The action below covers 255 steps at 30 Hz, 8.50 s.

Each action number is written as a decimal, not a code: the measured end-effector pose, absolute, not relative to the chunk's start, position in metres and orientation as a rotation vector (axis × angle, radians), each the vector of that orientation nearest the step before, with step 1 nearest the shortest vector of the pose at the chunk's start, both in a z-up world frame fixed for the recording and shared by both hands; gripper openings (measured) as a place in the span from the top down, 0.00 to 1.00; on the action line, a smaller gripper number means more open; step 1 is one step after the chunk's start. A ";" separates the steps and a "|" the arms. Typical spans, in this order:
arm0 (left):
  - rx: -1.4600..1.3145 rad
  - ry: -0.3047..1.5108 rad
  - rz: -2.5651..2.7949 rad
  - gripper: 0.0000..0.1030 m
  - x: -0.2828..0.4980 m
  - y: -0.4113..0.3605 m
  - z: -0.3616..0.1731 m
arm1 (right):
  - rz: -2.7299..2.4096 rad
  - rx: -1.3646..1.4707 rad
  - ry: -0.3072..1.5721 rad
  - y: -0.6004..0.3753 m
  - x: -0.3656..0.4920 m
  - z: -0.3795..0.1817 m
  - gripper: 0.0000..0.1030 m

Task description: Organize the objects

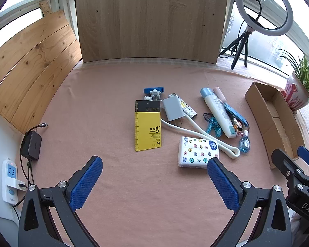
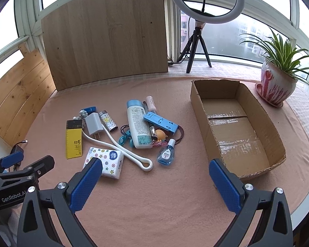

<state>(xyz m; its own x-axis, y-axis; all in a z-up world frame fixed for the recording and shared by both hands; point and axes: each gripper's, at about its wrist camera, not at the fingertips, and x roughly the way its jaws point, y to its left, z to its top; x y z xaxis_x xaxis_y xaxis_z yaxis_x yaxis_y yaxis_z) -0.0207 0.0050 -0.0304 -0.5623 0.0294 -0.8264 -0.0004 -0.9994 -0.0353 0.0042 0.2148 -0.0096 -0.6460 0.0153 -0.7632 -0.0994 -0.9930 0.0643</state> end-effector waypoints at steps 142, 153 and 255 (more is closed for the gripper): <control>-1.522 -0.374 2.280 0.64 -0.075 0.042 -0.098 | 2.711 -2.023 0.751 0.211 -0.080 -0.088 0.77; -1.332 -0.301 2.254 0.65 -0.081 0.129 -0.040 | 2.784 -1.777 0.749 0.290 -0.053 -0.030 0.77; -1.645 -0.157 2.345 0.56 -0.102 -0.013 -0.126 | 2.622 -2.067 0.309 0.239 -0.063 -0.104 0.69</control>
